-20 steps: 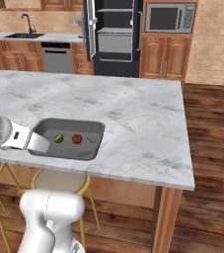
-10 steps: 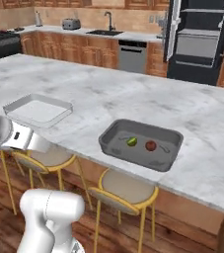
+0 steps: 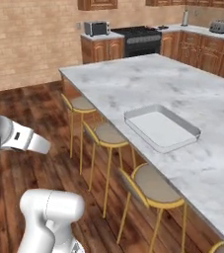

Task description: Place the cold items (kiwi and apple) from the fridge in one tupperware on the dining counter. Place the warm items (kebab skewer and hot dog) in the stove area in another tupperware.

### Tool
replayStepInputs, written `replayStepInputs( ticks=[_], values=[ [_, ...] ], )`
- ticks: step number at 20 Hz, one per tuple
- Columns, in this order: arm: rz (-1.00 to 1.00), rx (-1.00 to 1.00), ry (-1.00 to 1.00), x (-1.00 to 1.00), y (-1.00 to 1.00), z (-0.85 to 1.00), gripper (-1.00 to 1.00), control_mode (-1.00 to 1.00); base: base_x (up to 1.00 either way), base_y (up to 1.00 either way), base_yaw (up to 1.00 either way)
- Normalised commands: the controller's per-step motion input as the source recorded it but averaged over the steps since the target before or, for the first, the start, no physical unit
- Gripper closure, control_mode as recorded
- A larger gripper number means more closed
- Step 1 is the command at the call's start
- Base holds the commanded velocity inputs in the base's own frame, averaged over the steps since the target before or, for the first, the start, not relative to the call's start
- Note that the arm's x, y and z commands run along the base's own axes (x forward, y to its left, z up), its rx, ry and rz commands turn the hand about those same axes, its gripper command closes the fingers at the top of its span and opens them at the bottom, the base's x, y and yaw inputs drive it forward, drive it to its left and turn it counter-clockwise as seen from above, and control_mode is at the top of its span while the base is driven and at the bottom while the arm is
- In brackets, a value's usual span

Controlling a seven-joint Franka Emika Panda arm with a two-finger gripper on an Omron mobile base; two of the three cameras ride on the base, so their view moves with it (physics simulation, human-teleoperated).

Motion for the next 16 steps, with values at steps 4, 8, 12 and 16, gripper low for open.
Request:
replayStepInputs(
  ticks=[4,8,12,16],
  values=[
    [0.00,0.00,0.00,0.00,0.00,0.00,-1.00,1.00,0.80,0.97,0.11],
    [0.00,0.00,0.00,0.00,0.00,0.00,-1.00,1.00,0.89,0.99,-0.01],
    [0.00,0.00,0.00,0.00,0.00,0.00,-1.00,1.00,0.87,1.00,-0.16],
    [0.00,0.00,0.00,0.00,0.00,0.00,-1.00,1.00,0.90,1.00,-0.28]
  ],
)
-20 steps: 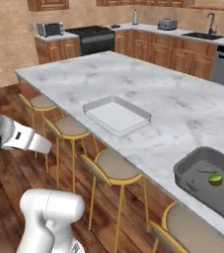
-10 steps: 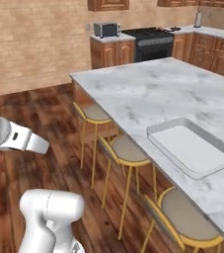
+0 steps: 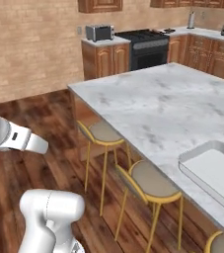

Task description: Place the cold items (kiwi and apple) from the fridge in one tupperware on the dining counter. Place the warm items (kebab skewer and hot dog) in the stove area in another tupperware.

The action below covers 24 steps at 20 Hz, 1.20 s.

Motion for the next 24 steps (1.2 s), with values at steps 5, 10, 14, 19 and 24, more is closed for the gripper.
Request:
replayStepInputs(
  ticks=[5,10,14,19,24],
  values=[
    [0.00,0.00,0.00,0.00,0.00,0.00,-1.00,1.00,0.92,1.00,-0.32],
    [0.00,0.00,0.00,0.00,0.00,0.00,-1.00,1.00,0.91,1.00,-0.39],
    [0.00,0.00,0.00,0.00,0.00,0.00,-1.00,1.00,0.87,1.00,-0.43],
    [0.00,0.00,0.00,0.00,0.00,0.00,-1.00,1.00,0.82,1.00,-0.41],
    [0.00,0.00,0.00,0.00,0.00,0.00,-1.00,1.00,0.50,1.00,-0.27]
  ],
)
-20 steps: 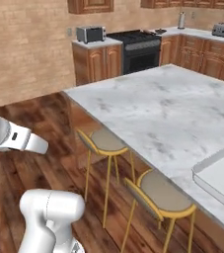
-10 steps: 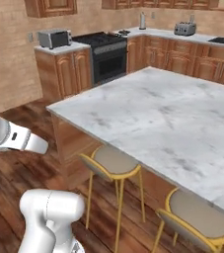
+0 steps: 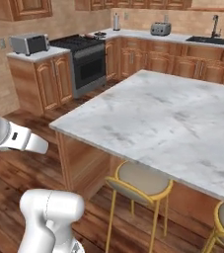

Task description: Place the cold items (kiwi and apple) from the fridge in one tupperware on the dining counter. Place the warm items (kebab skewer and hot dog) in the stove area in another tupperware.

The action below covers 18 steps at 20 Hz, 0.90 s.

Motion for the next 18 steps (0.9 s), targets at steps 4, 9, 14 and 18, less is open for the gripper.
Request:
replayStepInputs(
  ticks=[4,9,14,18],
  values=[
    [0.00,0.00,0.00,0.00,0.00,0.00,-1.00,1.00,0.37,1.00,-0.11],
    [0.00,0.00,0.00,0.00,0.00,0.00,-1.00,1.00,0.56,1.00,-0.17],
    [0.00,0.00,0.00,0.00,0.00,0.00,-1.00,1.00,0.66,1.00,-0.21],
    [0.00,0.00,0.00,0.00,0.00,0.00,-1.00,1.00,0.71,1.00,-0.24]
  ],
)
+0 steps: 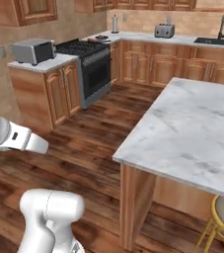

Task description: Place the cold items (kiwi and apple) from the fridge in one tupperware on the dining counter. Place the warm items (kebab skewer and hot dog) in the stove area in another tupperware.

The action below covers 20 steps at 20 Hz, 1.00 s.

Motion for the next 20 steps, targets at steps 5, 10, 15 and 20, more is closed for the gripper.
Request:
replayStepInputs(
  ticks=[5,10,15,20],
  values=[
    [0.00,0.00,0.00,0.00,0.00,0.00,-1.00,1.00,0.85,1.00,-0.30],
    [0.00,0.00,0.00,0.00,0.00,0.00,-1.00,1.00,0.91,1.00,-0.35],
    [0.00,0.00,0.00,0.00,0.00,0.00,-1.00,1.00,0.92,1.00,-0.32],
    [0.00,0.00,0.00,0.00,0.00,0.00,-1.00,1.00,0.98,0.91,-0.19]
  ],
)
